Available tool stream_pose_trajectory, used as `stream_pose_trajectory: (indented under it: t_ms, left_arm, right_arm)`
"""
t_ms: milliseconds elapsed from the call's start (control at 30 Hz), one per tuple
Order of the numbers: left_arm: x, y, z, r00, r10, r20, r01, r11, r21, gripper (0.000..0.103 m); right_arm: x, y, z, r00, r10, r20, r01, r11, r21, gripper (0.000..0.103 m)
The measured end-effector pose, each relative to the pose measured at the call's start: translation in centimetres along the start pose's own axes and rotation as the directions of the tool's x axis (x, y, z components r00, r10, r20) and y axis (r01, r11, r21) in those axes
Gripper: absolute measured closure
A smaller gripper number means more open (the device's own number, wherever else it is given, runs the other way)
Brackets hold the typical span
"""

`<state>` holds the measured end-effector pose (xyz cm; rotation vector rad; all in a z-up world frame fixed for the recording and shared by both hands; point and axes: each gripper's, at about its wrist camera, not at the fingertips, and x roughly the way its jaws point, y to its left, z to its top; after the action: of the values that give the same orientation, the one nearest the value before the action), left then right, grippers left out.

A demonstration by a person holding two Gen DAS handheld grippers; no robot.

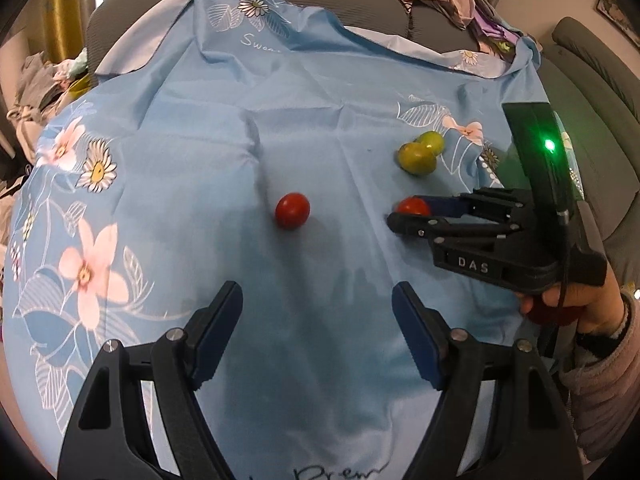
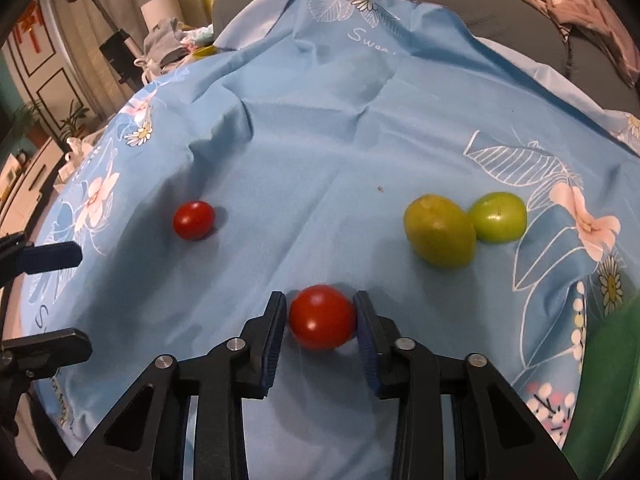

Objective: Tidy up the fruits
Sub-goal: 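Grasp a red cherry tomato with the right tool while the left tool grasps another, then carry both cherry tomatoes over the green bowl and open both tools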

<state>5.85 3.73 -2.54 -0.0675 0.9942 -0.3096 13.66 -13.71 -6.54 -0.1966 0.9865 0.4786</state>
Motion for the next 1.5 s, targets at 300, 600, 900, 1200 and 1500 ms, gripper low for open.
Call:
stream_pose_trajectory:
  t_ms: [300,600,900,1200,1500]
  left_arm:
    - [2.8,-1.4,3.5,1.000,0.016,-0.006,-0.016,0.998,0.064,0.034]
    - [7.2,-1.4,5.8,0.989,0.130,-0.065,-0.121,0.985,0.122,0.049]
    - [8.7,-2.0,6.0,0.975,0.190,-0.115,-0.163,0.965,0.206,0.057]
    - [9.0,-0.9,5.4,0.982,0.127,-0.138,-0.106,0.983,0.146,0.067]
    - [8.6,-1.5,4.9,0.983,0.133,-0.125,-0.115,0.984,0.138,0.079]
  right_arm:
    - [-1.3,-2.1,-0.6,0.996,0.062,0.065,-0.068,0.993,0.094,0.071]
    - [-1.9,-2.9,-0.9,0.988,0.109,0.108,-0.121,0.986,0.115,0.070]
    - [-2.1,-3.3,-1.0,0.982,0.130,0.135,-0.146,0.982,0.122,0.071]
    - [-2.4,-3.8,-1.4,0.981,0.129,0.146,-0.149,0.979,0.140,0.071]
    - [-2.4,-3.9,-1.3,0.983,0.119,0.141,-0.140,0.979,0.151,0.071]
